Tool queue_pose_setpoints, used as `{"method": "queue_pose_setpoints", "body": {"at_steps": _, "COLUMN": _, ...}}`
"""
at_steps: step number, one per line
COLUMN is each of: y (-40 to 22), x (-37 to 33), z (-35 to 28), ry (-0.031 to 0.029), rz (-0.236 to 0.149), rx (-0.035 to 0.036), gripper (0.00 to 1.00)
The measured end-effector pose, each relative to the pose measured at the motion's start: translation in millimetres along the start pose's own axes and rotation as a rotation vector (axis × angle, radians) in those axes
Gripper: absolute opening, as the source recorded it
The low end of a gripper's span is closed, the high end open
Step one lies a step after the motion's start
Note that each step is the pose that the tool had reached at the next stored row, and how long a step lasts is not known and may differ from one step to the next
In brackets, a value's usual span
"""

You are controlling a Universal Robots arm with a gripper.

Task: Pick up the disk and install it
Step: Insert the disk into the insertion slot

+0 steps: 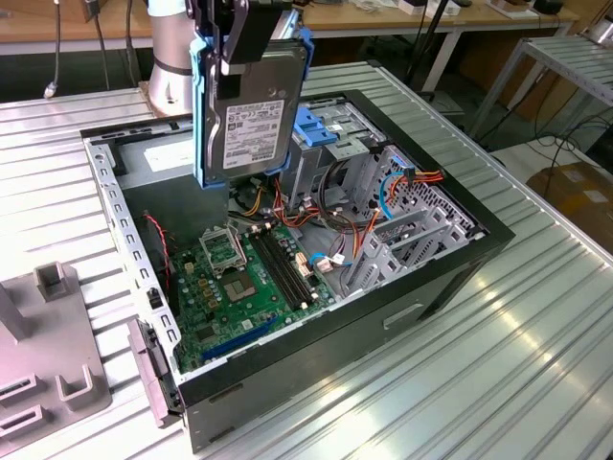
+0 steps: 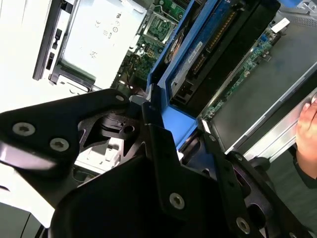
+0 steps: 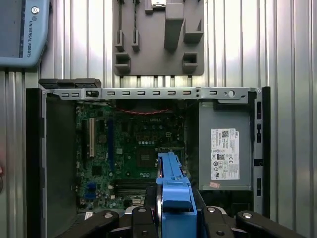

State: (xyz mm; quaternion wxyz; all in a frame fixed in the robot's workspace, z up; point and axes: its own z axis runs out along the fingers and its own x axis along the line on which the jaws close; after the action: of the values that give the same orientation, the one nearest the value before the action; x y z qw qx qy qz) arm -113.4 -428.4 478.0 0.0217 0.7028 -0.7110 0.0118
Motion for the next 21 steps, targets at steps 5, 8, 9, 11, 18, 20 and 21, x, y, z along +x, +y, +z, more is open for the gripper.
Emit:
{"method": "queue_pose_setpoints", "body": {"at_steps": 5, "y": -1.0, "x": 6.6, "z": 0.8, "ry": 0.0002, "rz": 0.0, "rx": 0.0, "gripper": 0.37}}
{"method": "queue_pose_setpoints", "body": {"at_steps": 8, "y": -1.6, "x": 9.5, "z": 1.2, "ry": 0.0002, "rz": 0.0, "rx": 0.0, "gripper": 0.37}}
{"method": "queue_pose_setpoints", "body": {"at_steps": 9, "y": -1.7, "x": 10.2, "z": 1.4, "ry": 0.0002, "rz": 0.0, "rx": 0.0, "gripper": 0.37}}
{"method": "queue_pose_setpoints", "body": {"at_steps": 11, "y": -2.1, "x": 12.1, "z": 1.6, "ry": 0.0002, "rz": 0.0, "rx": 0.0, "gripper": 0.37}}
{"method": "queue_pose_setpoints", "body": {"at_steps": 18, "y": -3.8, "x": 18.3, "z": 2.5, "ry": 0.0008, "rz": 0.0, "rx": 0.0, "gripper": 0.37}}
{"method": "queue_pose_setpoints", "body": {"at_steps": 20, "y": -4.2, "x": 19.5, "z": 2.7, "ry": 0.0011, "rz": 0.0, "rx": 0.0, "gripper": 0.37}}
{"method": "queue_pose_setpoints", "body": {"at_steps": 21, "y": -4.5, "x": 19.9, "z": 2.8, "ry": 0.0012, "rz": 0.0, "rx": 0.0, "gripper": 0.37}}
